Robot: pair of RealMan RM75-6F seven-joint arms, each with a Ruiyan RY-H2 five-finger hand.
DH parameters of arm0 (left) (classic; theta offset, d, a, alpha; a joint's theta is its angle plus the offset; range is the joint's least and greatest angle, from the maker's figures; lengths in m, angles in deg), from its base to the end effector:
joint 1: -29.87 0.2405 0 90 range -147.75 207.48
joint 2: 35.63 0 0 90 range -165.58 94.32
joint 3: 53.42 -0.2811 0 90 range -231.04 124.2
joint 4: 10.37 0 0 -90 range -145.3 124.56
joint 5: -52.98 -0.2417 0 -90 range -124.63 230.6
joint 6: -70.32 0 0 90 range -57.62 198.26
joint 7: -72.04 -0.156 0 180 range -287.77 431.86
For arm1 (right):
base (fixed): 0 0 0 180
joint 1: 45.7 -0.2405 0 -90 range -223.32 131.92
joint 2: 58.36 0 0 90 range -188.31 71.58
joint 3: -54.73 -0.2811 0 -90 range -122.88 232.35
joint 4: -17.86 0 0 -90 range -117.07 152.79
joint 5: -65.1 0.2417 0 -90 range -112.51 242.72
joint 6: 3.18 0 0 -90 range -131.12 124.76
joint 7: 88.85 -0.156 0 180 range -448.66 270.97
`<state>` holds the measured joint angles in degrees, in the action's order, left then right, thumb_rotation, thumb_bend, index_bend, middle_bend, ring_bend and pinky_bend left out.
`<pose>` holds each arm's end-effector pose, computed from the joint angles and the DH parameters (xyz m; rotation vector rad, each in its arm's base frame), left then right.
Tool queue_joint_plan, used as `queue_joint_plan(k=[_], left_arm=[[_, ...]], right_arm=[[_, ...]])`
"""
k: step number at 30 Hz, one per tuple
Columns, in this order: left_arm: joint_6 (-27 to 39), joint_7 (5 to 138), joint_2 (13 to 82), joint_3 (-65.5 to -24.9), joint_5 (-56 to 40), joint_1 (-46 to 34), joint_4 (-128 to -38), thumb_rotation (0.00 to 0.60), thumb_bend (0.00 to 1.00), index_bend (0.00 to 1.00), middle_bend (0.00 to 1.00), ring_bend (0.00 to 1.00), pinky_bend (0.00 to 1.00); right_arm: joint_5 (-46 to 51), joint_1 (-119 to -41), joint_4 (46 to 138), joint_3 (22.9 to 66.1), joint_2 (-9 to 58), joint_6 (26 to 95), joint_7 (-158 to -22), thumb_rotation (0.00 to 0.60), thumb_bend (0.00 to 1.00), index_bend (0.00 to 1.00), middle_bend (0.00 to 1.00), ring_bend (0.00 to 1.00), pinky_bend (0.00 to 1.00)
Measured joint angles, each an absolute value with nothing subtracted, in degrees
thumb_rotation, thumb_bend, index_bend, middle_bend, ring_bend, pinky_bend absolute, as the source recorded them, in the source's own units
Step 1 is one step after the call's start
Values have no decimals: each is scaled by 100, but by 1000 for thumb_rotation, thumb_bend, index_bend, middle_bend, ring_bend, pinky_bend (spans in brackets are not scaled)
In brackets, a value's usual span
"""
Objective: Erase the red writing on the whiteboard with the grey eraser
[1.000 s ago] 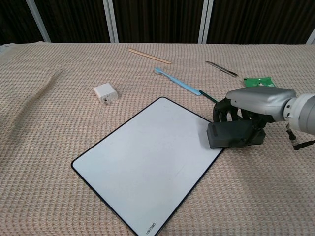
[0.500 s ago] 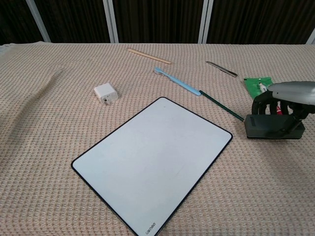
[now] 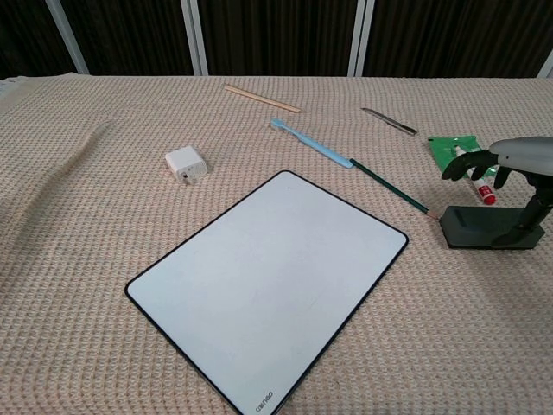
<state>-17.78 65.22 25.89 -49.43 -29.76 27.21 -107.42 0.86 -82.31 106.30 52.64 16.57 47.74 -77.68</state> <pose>-0.3419 0.1876 0.1619 -1.3074 -0.8366 -0.8301 -0.2632 -0.3467 0.0069 1.8540 -1.0859 0.6803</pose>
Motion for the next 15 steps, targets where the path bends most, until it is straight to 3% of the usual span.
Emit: queue_joint_plan(k=[9, 15], left_arm=[[-1789, 6526, 2586, -4944, -2987, 2726, -10760, 600, 525, 88, 6, 0, 0], [-1795, 6508, 2587, -4951, -3012, 2725, -10789, 600, 525, 88, 6, 0, 0]], right_arm=[[-78, -7930, 11723, 5146, 802, 5483, -7723, 600, 60, 0, 19, 42, 161], [-738, -7363, 12099, 5334, 309, 6124, -8269, 600, 63, 0, 19, 42, 161]])
